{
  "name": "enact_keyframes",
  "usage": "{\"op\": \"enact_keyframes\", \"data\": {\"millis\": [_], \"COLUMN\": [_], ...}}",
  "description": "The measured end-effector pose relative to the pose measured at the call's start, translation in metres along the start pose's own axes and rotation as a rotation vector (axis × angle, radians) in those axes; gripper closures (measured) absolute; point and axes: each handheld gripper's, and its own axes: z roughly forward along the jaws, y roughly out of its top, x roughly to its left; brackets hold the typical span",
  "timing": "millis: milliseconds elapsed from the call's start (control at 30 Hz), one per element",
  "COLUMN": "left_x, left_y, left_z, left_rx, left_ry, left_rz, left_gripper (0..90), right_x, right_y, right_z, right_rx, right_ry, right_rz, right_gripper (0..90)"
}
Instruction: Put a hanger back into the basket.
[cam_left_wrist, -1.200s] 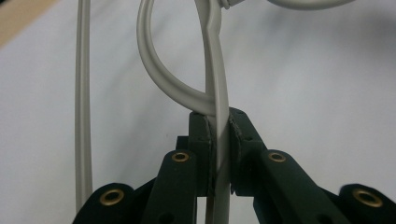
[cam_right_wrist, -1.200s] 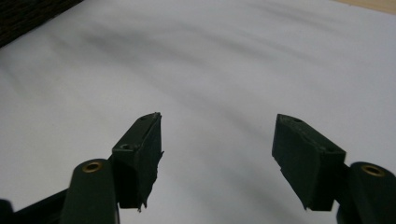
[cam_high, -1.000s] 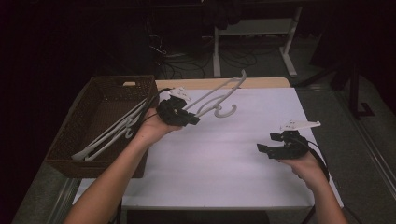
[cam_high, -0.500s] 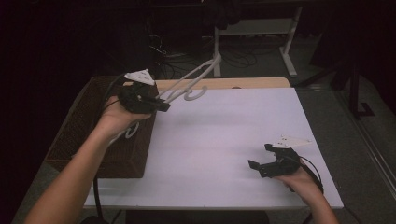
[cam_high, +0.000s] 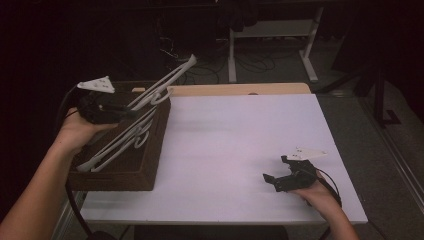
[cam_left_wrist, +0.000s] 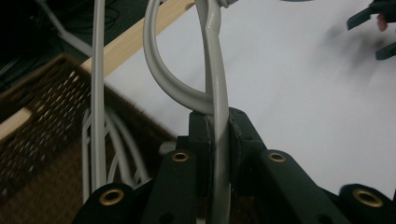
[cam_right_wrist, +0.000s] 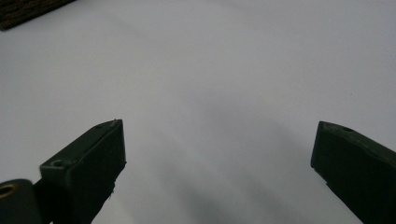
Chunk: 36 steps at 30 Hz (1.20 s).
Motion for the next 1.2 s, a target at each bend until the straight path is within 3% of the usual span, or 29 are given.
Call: {"op": "enact_keyframes", "data": {"millis": [33,133,467,600,733,900,933,967,1000,1033,1067,1200], "left_x": [0.0,0.009,0.032,0.038,0.04,0.041,0.04,0.04,0.039,0.04,0.04,0.04], "left_y": [0.0,-0.026,-0.077,-0.091,-0.1,-0.106,-0.109,-0.109,-0.112,-0.113,-0.113,-0.111], "left_z": [0.0,-0.005,-0.013,-0.017,-0.016,-0.008,-0.002,-0.002,0.001,0.001,0.001,-0.002], "left_rx": [0.0,-0.006,0.041,0.048,0.044,0.088,0.117,0.117,0.1,0.079,0.079,0.024], "left_ry": [0.0,-0.004,0.059,0.066,0.043,0.046,0.06,0.06,0.105,0.108,0.108,0.113], "left_rz": [0.0,-0.028,-0.1,-0.135,-0.163,-0.173,-0.167,-0.167,-0.155,-0.161,-0.161,-0.179], "left_gripper": [81.4,81.5,81.5,81.5,81.4,81.2,80.7,77.5,67.6,55.6,49.4,36.0], "right_x": [-0.001,-0.001,-0.003,-0.003,-0.002,-0.003,-0.003,-0.003,-0.003,-0.003,-0.003,-0.002], "right_y": [0.0,0.0,-0.001,0.0,0.0,0.0,0.0,0.0,0.0,0.0,0.0,0.001], "right_z": [0.0,0.0,0.001,0.002,0.002,0.001,0.001,0.001,0.001,0.001,0.001,0.0], "right_rx": [0.001,0.002,0.011,0.011,0.011,0.008,0.009,0.009,0.008,0.007,0.007,0.004], "right_ry": [-0.002,-0.004,-0.017,-0.02,-0.02,-0.021,-0.021,-0.021,-0.022,-0.022,-0.022,-0.02], "right_rz": [0.0,-0.001,-0.007,-0.005,-0.006,-0.005,-0.004,-0.004,-0.008,-0.008,-0.008,-0.009], "right_gripper": [2.9,2.9,2.9,3.0,3.1,3.3,3.3,3.3,3.4,3.4,3.4,3.8]}}
